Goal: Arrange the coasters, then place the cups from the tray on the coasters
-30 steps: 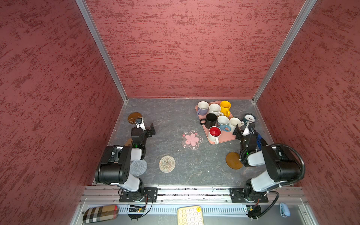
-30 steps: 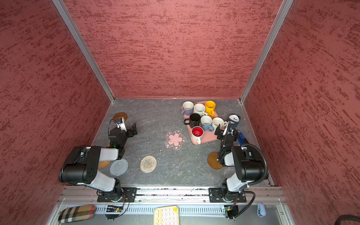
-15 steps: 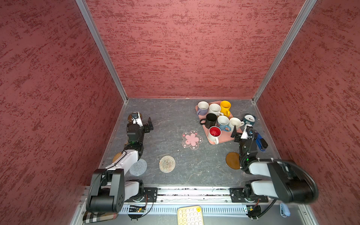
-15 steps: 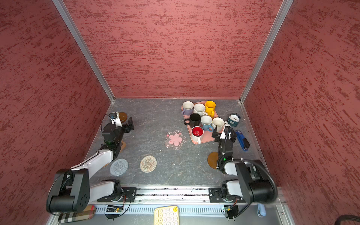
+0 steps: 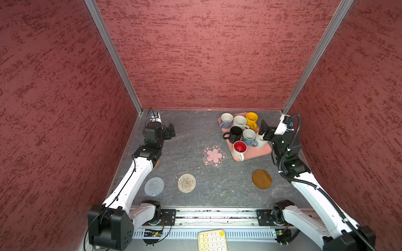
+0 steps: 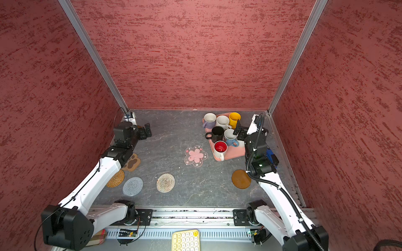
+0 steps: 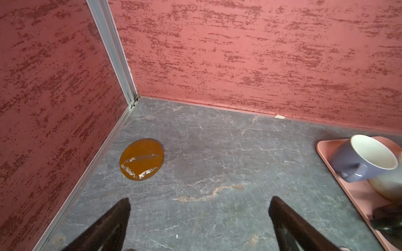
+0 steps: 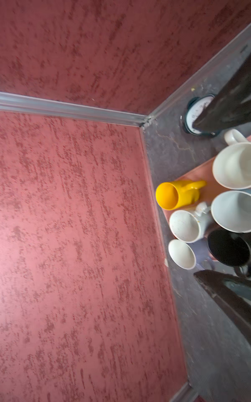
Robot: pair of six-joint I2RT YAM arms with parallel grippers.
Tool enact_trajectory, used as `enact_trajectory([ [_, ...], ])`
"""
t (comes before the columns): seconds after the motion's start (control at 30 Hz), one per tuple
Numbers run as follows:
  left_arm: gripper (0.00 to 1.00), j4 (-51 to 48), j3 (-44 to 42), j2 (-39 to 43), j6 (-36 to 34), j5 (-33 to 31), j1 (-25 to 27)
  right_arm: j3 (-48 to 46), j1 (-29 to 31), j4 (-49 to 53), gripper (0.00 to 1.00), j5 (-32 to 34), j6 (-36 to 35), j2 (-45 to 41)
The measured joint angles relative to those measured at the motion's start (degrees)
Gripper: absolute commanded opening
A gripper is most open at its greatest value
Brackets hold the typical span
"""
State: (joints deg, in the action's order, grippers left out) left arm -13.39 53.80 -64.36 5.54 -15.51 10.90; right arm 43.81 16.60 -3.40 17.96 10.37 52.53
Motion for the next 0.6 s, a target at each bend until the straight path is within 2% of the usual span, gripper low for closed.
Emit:
enact_trajectory([
  [0.1,0.99,-8.5,4.5,0.4,2.4,-0.7,3.2,1.4,4.3,6.0,0.99,-0.2,2.7,-0.3],
  [0.2,0.95,-15.5,7.0,1.6,6.0,-0.7,4.2,1.5,9.7,9.9,0.99,-0.1,4.4,-0.3],
  [0.37,0.84,-24.5,7.2,3.8,11.7,0.1,6.5,1.5,18.6,12.9,0.97,0.5,7.0,2.3],
  [0.47,0.78,-27.8,6.6,4.1,14.5,1.0,8.2,1.5,23.9,13.0,0.91,0.6,8.3,6.4],
  [0.6,0.65,-29.6,2.3,5.3,17.7,2.1,9.8,1.5,28.9,12.5,0.72,-0.9,10.0,12.7],
])
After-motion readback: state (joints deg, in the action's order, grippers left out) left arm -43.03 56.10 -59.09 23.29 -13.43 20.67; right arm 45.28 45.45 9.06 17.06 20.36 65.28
